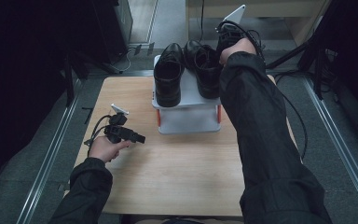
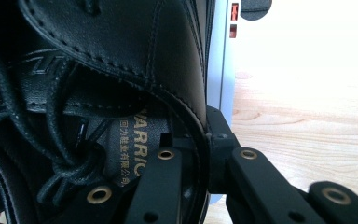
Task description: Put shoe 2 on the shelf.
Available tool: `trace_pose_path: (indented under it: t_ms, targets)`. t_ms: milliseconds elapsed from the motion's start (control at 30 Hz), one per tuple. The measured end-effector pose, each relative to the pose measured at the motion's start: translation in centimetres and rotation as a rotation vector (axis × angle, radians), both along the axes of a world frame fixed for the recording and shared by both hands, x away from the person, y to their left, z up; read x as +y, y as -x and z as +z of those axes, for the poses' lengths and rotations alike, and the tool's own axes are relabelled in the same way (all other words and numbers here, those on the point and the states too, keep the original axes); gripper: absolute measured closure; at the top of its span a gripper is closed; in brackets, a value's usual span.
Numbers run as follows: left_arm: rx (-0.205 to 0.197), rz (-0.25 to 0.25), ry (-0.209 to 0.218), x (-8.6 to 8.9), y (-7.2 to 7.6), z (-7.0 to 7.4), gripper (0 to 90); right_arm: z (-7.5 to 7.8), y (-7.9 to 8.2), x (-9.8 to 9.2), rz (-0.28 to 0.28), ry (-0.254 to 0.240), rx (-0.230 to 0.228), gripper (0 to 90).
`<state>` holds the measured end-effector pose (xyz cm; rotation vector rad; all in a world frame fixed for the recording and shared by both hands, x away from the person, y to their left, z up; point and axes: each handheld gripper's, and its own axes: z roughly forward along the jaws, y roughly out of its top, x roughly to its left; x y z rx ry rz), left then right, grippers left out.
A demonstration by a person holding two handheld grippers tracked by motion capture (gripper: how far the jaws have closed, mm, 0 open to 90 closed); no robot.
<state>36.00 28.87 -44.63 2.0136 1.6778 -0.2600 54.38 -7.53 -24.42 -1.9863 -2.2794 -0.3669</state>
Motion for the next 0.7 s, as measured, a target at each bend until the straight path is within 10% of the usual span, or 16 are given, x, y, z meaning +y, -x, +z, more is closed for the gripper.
trace_pose_path:
  t_ms: [700]
  targets:
    - [0.0, 0.0, -0.002, 0.0, -0.1, -0.1, 46.0, -0.4, 1.1, 1.2, 0.042, -0.04, 0.022, 78.3]
